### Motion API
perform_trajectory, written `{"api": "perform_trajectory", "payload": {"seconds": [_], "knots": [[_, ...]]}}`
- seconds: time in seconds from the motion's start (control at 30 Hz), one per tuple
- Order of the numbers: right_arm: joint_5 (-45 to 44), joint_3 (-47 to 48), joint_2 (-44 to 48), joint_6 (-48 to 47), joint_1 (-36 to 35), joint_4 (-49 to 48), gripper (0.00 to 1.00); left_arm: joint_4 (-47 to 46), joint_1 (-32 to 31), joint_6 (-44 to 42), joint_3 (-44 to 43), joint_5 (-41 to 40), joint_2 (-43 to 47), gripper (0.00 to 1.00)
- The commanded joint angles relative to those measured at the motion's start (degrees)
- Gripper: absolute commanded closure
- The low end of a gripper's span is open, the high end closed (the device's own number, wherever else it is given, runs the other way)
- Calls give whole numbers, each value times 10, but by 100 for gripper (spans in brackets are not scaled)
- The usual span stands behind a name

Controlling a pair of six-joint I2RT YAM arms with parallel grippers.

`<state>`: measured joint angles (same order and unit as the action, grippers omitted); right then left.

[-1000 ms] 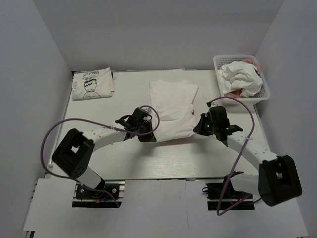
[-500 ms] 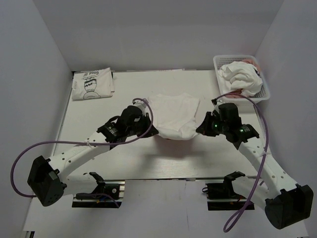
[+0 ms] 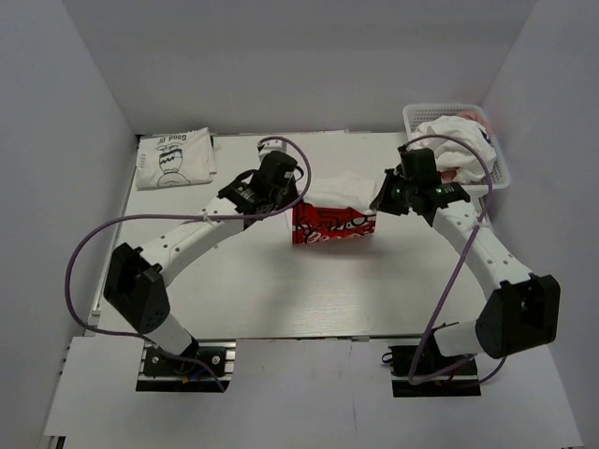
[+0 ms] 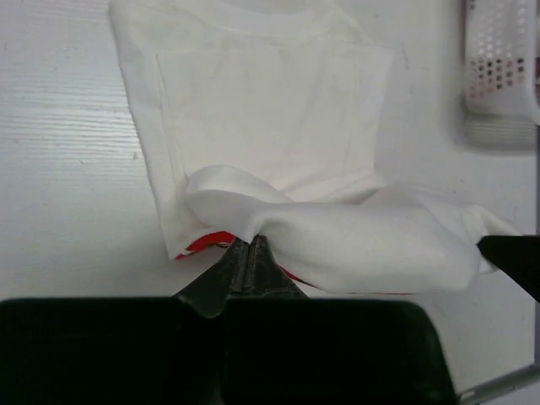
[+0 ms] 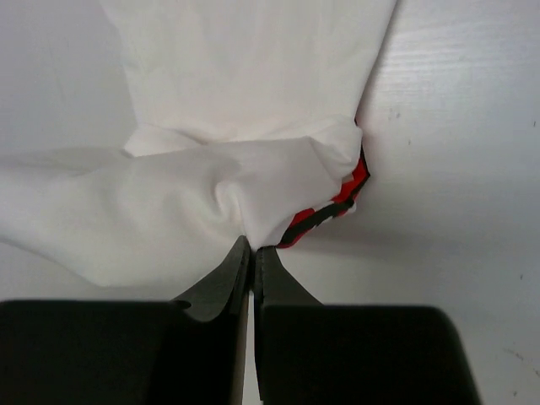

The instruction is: Fold and stack the t-shirts

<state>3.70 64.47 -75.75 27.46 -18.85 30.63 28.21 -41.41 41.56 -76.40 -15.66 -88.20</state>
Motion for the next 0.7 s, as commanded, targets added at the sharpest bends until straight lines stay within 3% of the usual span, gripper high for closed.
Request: {"api": "perform_trajectory", "payload": {"seconds": [0.0,0.2,0.47,0.63,0.67], "knots": [[-25,73,-67,2,19,-17,100,13,37,-19,-72,-48,-44,100],[15,175,-186,-12,43,-28,100,8,75,-54,-162,-21,-150,100],[61,393,-381,-22,67,-16,100,27,135,-67,-323,23,-311,100],[165,470,-524,-56,74,-147,100,13,173,-54,-413,36,-396,100],[177,532,-544,-63,73,-172,91,13,187,-47,-431,41,-412,100]]}}
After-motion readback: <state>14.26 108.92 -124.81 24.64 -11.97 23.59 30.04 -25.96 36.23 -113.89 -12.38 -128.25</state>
